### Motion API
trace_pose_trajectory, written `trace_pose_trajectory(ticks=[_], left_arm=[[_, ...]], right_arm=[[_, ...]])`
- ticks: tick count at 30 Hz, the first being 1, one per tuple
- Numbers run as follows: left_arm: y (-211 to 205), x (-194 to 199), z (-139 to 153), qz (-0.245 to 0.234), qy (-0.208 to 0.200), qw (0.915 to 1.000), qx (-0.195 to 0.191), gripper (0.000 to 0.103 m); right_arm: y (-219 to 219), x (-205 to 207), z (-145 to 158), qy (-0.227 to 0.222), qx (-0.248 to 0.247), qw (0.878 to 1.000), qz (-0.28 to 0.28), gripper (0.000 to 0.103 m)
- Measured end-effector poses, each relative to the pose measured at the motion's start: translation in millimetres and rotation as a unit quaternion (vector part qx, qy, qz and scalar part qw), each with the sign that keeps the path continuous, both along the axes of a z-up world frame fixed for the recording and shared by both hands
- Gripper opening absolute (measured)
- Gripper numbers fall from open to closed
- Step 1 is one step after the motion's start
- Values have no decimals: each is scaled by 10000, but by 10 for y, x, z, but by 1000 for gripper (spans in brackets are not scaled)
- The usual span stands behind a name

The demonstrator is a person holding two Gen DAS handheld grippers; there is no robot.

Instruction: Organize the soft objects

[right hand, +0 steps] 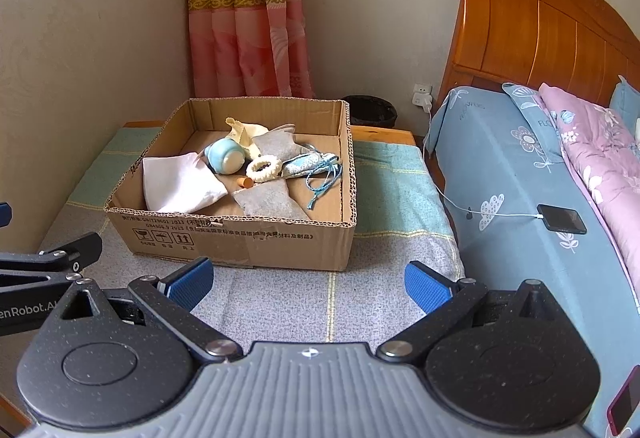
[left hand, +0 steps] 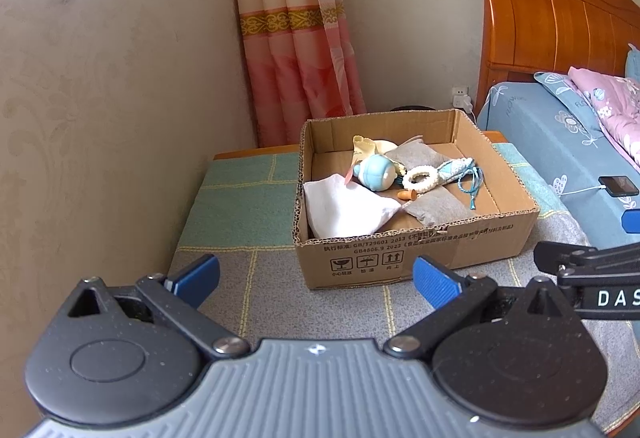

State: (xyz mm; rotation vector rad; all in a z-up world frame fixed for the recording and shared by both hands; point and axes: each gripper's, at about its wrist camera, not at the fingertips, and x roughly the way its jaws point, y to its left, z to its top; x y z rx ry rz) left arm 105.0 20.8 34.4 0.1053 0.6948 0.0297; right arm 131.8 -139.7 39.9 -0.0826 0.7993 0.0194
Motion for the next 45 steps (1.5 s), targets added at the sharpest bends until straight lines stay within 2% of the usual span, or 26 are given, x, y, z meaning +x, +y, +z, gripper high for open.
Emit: trace_pose_trajectory(ticks=[45], left_arm=[[-24,-43,3,34,32,10000,32,102]], right_arm=[[8,-54,33,-50,-4,10000,30,103]])
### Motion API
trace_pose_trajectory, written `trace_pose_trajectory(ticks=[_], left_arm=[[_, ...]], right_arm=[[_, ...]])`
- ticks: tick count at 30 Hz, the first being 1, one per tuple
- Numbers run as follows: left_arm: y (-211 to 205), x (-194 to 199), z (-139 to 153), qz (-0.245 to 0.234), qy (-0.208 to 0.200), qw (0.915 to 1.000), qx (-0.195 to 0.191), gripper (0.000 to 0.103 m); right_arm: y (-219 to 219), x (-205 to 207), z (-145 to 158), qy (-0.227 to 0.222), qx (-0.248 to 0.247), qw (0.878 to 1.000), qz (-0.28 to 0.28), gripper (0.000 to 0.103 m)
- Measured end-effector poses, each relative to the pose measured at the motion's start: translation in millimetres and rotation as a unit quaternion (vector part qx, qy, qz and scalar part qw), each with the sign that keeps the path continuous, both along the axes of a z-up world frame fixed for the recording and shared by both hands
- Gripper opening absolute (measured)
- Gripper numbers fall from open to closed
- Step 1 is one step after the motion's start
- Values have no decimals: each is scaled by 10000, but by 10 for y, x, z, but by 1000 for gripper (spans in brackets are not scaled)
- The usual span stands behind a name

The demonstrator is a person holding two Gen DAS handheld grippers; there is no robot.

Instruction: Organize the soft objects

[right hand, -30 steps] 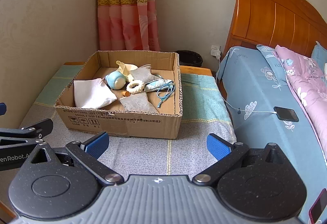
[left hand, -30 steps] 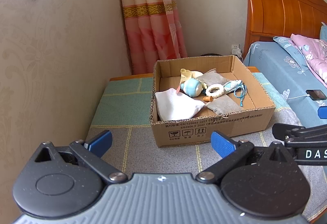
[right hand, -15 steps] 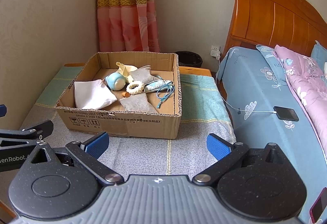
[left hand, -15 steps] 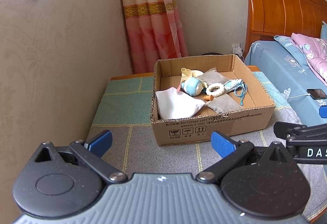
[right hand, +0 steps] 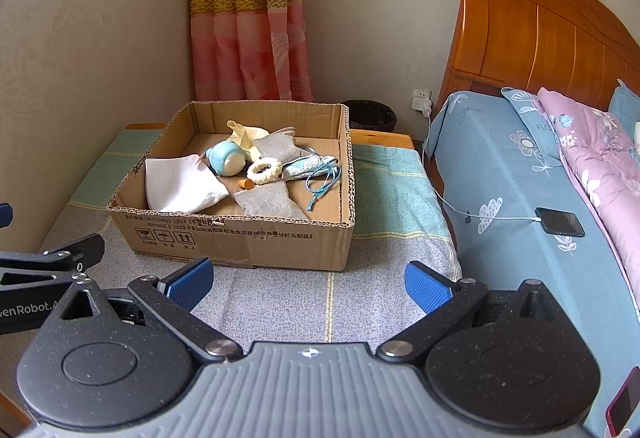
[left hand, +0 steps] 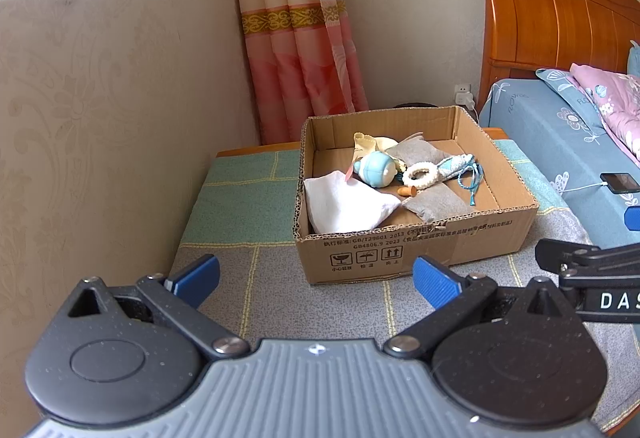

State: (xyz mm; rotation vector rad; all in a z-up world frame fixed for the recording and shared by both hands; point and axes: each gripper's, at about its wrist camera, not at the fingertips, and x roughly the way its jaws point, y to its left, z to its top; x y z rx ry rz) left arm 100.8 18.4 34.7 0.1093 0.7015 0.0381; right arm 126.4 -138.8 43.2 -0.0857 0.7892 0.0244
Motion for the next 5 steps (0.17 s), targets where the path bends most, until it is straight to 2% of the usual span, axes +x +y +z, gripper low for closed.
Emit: trace_pose_trajectory(ticks=[5], left_arm=[[-4,6,1,-8,4,10000,3,102]], right_arm=[[-4,-1,4,-6,1,10000,6,103]])
